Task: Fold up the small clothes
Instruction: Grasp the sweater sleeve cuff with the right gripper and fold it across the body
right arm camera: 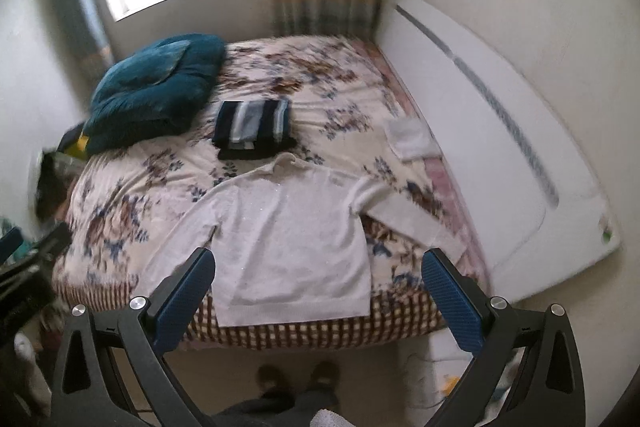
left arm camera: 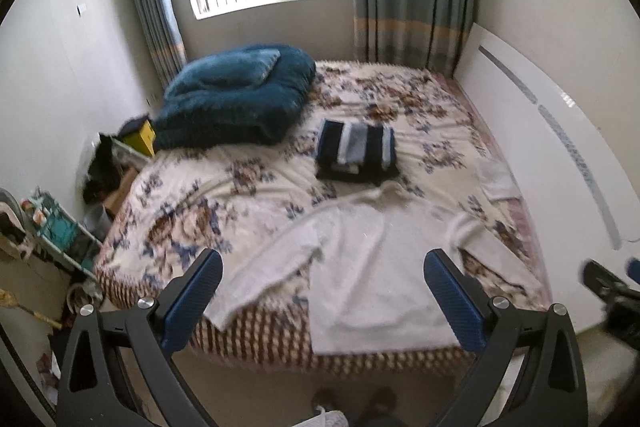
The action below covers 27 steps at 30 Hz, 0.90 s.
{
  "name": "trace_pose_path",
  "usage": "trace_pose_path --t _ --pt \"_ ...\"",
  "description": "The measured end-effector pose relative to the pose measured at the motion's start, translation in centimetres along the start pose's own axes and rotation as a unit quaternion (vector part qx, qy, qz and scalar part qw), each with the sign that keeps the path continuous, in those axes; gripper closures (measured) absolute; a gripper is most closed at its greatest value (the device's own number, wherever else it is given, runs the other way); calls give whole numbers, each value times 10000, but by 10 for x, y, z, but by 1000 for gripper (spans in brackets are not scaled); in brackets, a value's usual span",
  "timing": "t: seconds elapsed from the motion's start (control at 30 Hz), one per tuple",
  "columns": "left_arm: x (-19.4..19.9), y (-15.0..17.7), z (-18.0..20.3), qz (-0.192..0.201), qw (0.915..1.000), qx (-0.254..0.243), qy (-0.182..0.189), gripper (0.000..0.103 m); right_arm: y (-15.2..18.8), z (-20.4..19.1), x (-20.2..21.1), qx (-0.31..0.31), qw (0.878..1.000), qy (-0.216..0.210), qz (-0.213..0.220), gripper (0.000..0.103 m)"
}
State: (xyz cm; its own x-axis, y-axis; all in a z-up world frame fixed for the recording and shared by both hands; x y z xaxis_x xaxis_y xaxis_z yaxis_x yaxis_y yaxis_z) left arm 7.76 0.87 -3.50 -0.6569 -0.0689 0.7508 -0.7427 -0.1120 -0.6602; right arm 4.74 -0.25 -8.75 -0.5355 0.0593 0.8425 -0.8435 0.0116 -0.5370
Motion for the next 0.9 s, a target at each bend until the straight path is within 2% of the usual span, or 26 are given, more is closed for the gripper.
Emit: trace_pose_path --t 0.1,0.2,0.37,0.4,0.47,0.6,0.67,0.77,0.87,0.9 --pt "-51 3 8 -2 9995 -249 -219 0 14 41 -48 -689 9974 132 -163 0" --pt "-108 10 22 -299 9979 -443 -377 0 40 101 -102 -1608 9853 295 -499 0" --pt "-192 35 45 -751 9928 -628 -697 0 99 199 -207 -2885 9507 537 -1005 0" --pt "-207 39 51 -838 9910 -662 -801 0 111 226 -237 -3153 9389 649 -1214 1" --pt "-242 47 66 -1042 9873 -726 -958 0 139 266 -281 -3527 9239 684 -1318 3" --pt "-305 67 91 -1309 9798 -717 -1330 0 183 345 -385 -4245 8865 849 -1633 11" --pt "-346 86 108 -1482 9759 -705 -1434 0 203 381 -439 -4712 8623 813 -1665 15" --pt "-397 118 130 -1853 9677 -844 -1490 0 233 418 -518 -5528 8156 589 -1605 20" --pt "-434 143 151 -2116 9613 -944 -1490 0 255 430 -570 -6220 7686 445 -1424 22" --pt "-445 150 157 -2185 9601 -953 -1460 0 259 433 -586 -6394 7568 387 -1300 25"
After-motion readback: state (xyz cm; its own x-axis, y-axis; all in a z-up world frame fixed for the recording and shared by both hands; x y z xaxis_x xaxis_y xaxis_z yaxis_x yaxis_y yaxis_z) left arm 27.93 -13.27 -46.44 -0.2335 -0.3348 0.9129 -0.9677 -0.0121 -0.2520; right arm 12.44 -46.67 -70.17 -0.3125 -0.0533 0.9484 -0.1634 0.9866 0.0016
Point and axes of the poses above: each gripper's, at about its wrist camera, not at the fingertips, and x roughly against the way its jaws point, z to its right, y to its underside, the point moved 4 cm from there along -x, roughly the way its jaws point, and after that the axes turned 9 degrees about x, right-handed, at the moved point
